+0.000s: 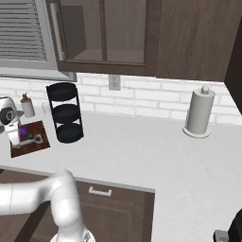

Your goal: Place the appropriate cutting tool for cutting the eggplant skin on the cutting board.

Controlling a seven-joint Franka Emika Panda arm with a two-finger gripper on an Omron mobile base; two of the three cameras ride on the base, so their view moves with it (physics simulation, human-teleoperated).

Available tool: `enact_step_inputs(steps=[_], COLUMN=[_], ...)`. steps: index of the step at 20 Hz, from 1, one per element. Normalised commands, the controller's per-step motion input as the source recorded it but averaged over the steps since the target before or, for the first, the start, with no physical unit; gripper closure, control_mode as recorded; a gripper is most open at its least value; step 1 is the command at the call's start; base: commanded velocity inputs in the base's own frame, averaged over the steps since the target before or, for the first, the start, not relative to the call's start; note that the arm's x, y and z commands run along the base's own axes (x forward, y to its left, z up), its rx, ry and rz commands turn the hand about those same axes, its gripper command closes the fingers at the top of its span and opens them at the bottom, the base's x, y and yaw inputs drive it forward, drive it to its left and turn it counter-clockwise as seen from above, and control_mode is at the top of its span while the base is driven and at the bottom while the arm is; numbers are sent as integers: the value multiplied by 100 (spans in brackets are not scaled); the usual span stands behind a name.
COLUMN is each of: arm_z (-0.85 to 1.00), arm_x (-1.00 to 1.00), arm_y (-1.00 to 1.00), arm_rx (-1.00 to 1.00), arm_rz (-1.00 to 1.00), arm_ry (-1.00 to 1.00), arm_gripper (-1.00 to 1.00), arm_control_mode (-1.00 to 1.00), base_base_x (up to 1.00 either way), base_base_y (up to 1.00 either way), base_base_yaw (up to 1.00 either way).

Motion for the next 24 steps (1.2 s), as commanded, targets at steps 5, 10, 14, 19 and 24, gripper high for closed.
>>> enact_step_inputs(steps=[5,10,14,19,24], arm_z=[52,47,40,46,50], arm_x=[-75,-59,-58,-39,-5], arm_y=[-62,-66,-87,-98,-100], arm_rx=[0,1,4,3,5], arm_rz=[0,0,0,0,0], arm_ry=[-22,-14,-12,-10,-5], arm_gripper=[-100,-100,-100,-100,-100], arm_control_mode=[-100,-100,-100,-100,-100], base_base_x=[0,0,0,0,0], base_base_y=[0,0,0,0,0], base_base_yaw=[0,0,0,0,0])
